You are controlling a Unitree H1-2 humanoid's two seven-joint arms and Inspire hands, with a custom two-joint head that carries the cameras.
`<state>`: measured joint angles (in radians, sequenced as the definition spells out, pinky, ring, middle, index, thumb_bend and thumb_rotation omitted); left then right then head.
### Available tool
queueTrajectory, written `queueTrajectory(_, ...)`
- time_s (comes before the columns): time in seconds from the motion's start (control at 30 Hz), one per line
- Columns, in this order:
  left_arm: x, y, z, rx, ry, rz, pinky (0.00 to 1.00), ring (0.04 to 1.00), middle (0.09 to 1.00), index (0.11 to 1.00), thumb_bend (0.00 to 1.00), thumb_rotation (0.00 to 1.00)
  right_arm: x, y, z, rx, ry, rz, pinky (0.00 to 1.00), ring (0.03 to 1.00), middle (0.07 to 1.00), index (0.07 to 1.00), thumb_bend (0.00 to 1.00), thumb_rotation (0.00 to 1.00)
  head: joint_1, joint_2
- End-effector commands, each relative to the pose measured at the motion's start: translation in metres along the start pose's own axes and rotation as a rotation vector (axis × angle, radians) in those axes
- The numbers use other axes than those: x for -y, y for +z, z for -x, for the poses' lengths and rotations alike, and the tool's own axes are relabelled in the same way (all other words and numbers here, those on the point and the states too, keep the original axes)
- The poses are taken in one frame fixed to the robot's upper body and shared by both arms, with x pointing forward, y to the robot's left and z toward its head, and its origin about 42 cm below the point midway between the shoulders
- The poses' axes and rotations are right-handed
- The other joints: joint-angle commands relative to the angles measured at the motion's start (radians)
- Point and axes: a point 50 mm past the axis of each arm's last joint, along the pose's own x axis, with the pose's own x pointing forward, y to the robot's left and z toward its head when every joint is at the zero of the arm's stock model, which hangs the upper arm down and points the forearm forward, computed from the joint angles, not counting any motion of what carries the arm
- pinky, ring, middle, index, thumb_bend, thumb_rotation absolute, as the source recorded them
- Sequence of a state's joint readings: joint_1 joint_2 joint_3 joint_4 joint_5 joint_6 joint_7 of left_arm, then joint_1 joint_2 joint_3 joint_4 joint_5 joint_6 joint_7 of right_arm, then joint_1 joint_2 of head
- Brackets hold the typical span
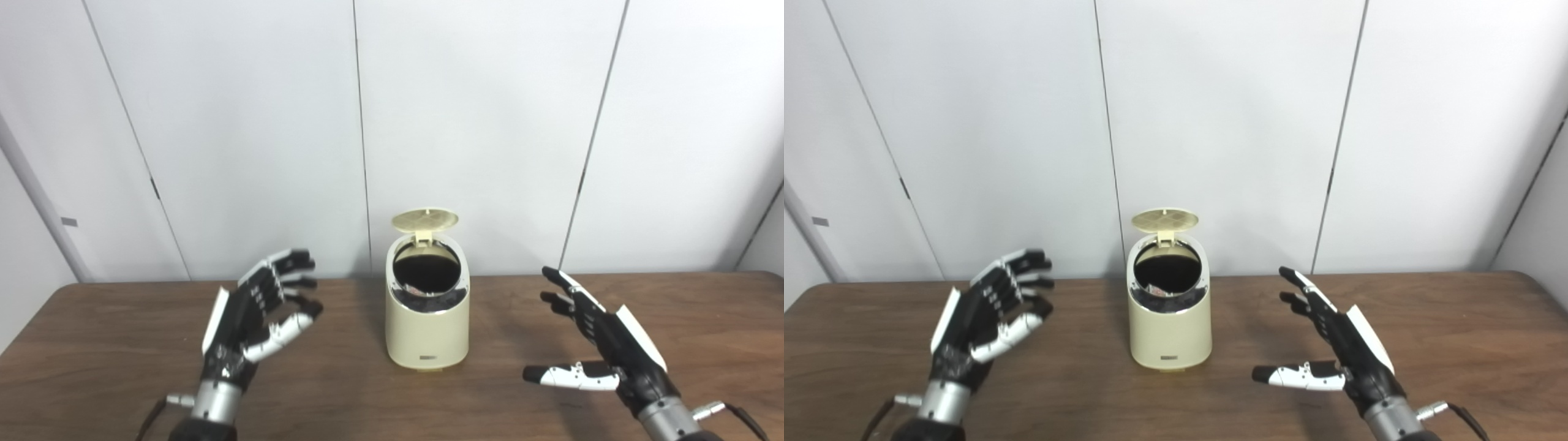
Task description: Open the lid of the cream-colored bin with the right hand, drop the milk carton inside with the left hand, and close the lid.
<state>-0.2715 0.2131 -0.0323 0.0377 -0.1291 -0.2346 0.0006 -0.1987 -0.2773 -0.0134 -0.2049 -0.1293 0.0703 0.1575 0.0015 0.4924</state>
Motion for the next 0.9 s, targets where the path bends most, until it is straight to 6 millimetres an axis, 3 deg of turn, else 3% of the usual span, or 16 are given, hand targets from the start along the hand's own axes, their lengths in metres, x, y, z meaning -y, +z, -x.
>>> queueTrajectory(0.0, -0.001, 0.009, -0.006, 0.054, 0.003, -0.011, 0.52, 0.639, 0.718, 0.754, 0.68, 0.25, 0.007, 0.015, -0.01, 0.059, -0.006, 0.009, 0.89, 0.885, 0.955, 0.926, 0.82, 0.22, 0.002, 0.002)
queueTrajectory(0.47, 0.006, -0.025, 0.033, -0.064, -0.04, -0.004, 0.45, 0.569, 0.661, 0.717, 0.66, 0.21, 0.009, 0.023, -0.022, 0.089, 0.005, 0.047, 0.87, 0.897, 0.948, 0.923, 0.8, 0.22, -0.005, -0.006)
queueTrajectory(0.63, 0.011, -0.037, 0.048, -0.095, -0.036, 0.002, 0.44, 0.544, 0.634, 0.689, 0.64, 0.17, 0.015, 0.044, -0.043, 0.146, -0.014, 0.132, 0.81, 0.862, 0.933, 0.902, 0.77, 0.28, -0.017, -0.01)
queueTrajectory(0.77, 0.013, -0.044, 0.056, -0.111, -0.043, -0.002, 0.44, 0.55, 0.637, 0.688, 0.66, 0.21, 0.017, 0.068, -0.064, 0.199, 0.015, 0.157, 0.82, 0.864, 0.942, 0.898, 0.75, 0.3, -0.017, -0.013)
queueTrajectory(0.87, 0.014, -0.045, 0.058, -0.121, -0.046, 0.001, 0.45, 0.555, 0.641, 0.689, 0.66, 0.22, 0.019, 0.085, -0.083, 0.246, 0.033, 0.207, 0.76, 0.853, 0.921, 0.892, 0.75, 0.3, -0.017, -0.015)
